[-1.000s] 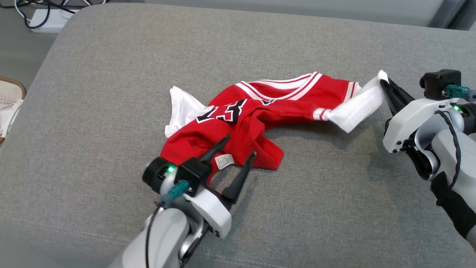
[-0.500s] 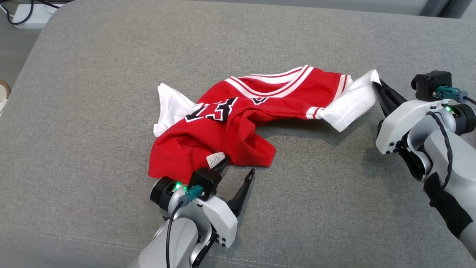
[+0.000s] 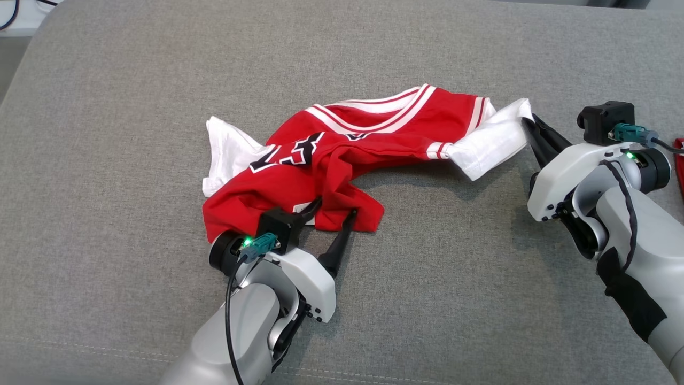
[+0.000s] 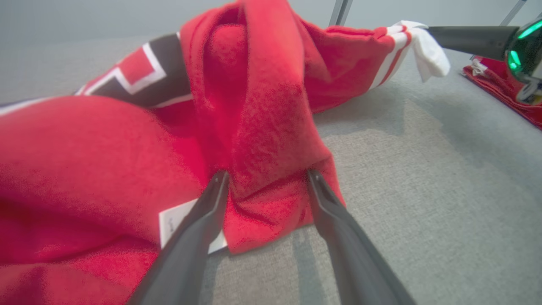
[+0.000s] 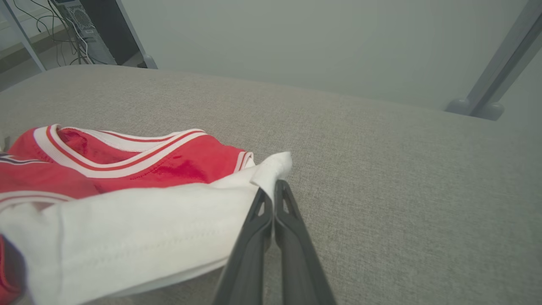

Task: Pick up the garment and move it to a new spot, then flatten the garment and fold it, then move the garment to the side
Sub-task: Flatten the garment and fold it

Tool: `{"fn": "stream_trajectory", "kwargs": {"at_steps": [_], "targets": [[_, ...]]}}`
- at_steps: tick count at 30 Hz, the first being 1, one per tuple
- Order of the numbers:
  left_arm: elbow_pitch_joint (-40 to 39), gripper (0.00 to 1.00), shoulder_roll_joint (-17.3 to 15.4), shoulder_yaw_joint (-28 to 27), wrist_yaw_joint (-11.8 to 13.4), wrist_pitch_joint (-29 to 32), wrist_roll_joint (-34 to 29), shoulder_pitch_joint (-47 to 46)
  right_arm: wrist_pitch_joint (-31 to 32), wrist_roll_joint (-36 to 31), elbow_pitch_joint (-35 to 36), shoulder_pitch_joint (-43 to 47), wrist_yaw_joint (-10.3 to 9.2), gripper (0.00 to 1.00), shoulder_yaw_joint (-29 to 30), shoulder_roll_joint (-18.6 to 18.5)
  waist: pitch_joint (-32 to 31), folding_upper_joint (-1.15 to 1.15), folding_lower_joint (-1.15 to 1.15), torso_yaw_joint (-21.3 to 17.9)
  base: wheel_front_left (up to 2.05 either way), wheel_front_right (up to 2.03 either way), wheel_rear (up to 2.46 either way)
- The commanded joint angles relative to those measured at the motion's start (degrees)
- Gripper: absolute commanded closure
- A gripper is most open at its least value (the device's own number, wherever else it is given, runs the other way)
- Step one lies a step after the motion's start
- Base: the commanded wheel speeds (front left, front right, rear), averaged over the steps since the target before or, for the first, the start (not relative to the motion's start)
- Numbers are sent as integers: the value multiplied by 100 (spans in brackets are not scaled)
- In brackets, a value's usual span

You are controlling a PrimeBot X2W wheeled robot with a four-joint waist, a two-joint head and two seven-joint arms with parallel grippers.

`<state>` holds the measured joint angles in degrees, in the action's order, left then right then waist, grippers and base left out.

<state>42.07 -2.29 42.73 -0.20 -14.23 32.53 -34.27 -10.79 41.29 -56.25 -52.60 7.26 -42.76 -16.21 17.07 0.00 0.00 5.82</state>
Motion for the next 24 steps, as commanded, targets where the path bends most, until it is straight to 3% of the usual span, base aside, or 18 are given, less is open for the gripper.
{"fn": "stream_trajectory", "kwargs": {"at_steps": [1,4,6,13,14,16,17,21,24], "targets": [[-39,100,-60,-100,-51,-71,104,-220,-102,-41,82,-23,23,100,-6,52,1,0,0,-4,0,0,0],[115,100,-104,-118,-70,-72,113,-356,-128,-17,82,-41,23,100,19,33,-17,0,0,21,0,0,0],[150,100,-336,-139,-70,-74,-3,-512,-173,1,77,-38,23,100,56,10,-58,0,0,62,0,0,0],[-110,100,-1822,-138,-224,154,-561,-1388,-323,98,170,-84,23,100,262,-51,-196,0,0,191,0,0,0],[-110,100,-1822,-138,-224,154,-561,-1388,-323,98,170,-84,23,100,262,-51,-196,0,0,191,0,0,0],[-392,100,-2514,-86,-397,326,-861,-1950,-361,72,278,-276,23,100,355,-111,-226,0,0,180,0,0,0],[-392,100,-2514,-86,-397,326,-861,-1950,-361,72,278,-276,23,100,355,-111,-226,0,0,180,0,0,0],[-725,100,-3177,35,-587,401,-1224,-2692,-387,-6,431,-703,23,100,500,-149,-238,0,0,95,0,0,0],[-751,100,-3406,173,-663,375,-1426,-3188,-394,-99,479,-1076,23,100,567,-128,-225,0,0,1,0,0,0]]}}
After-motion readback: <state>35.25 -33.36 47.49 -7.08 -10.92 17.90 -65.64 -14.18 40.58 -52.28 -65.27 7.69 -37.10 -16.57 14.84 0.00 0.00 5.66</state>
